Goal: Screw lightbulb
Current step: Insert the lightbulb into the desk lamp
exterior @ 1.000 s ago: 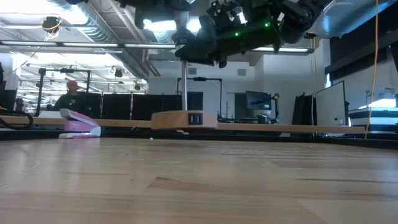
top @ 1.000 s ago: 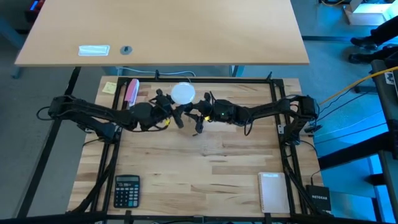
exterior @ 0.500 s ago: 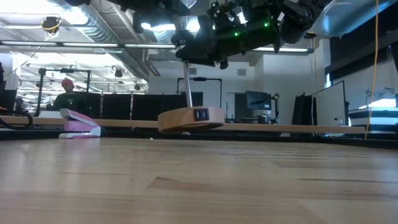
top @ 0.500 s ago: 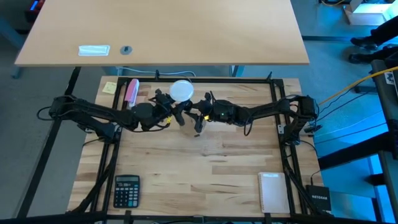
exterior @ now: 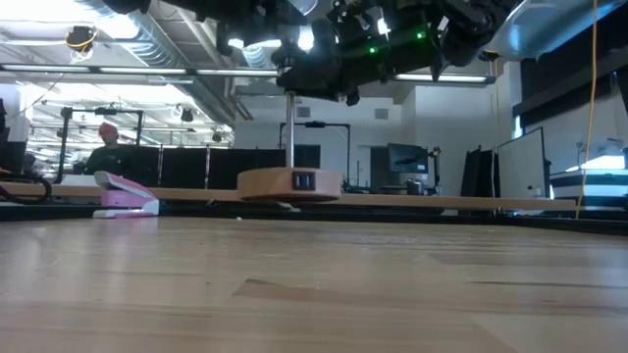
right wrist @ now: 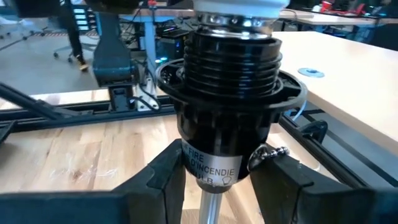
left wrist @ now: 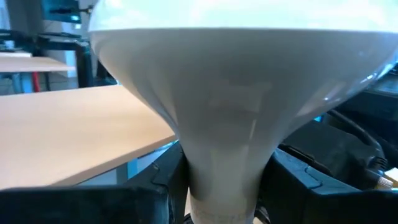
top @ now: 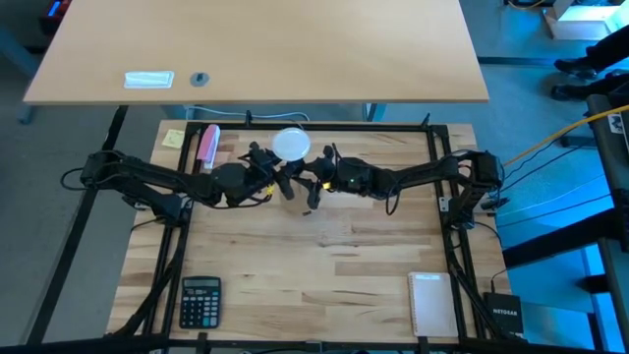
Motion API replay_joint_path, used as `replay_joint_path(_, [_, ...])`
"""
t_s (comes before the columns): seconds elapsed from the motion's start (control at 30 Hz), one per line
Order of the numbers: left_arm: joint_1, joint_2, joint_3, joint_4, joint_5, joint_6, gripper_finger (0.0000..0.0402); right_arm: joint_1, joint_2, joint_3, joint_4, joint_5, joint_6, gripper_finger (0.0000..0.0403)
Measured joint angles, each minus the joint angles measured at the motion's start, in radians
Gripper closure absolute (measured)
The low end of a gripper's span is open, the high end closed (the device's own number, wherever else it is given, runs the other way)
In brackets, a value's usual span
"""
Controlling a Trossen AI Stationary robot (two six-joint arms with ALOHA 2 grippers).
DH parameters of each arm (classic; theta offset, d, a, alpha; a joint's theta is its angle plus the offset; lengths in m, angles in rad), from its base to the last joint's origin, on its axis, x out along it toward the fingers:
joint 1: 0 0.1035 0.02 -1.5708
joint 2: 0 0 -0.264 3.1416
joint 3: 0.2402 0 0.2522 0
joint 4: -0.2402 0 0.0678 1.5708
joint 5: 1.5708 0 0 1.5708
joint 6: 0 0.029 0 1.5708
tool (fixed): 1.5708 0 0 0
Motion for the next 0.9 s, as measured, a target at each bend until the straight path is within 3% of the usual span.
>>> replay_joint_path(0.17, [-0.006,-0.005,0.001,0.001,0.094,0.003,0.0259,0.0,-0.034,0.0,-0.027,-0.08,-0.004,0.0252])
replay_joint_path(0.5, [-0.004,-0.035,0.003,-0.043,0.392,0.034,0.026,0.005,-0.101,0.0,-0.101,-0.383,-0.028,0.0253])
replay_joint_path(0.9, [0.002,-0.034,0.022,-0.159,0.632,0.029,0.026,0.006,-0.102,0.0,-0.145,-0.644,-0.022,0.0256])
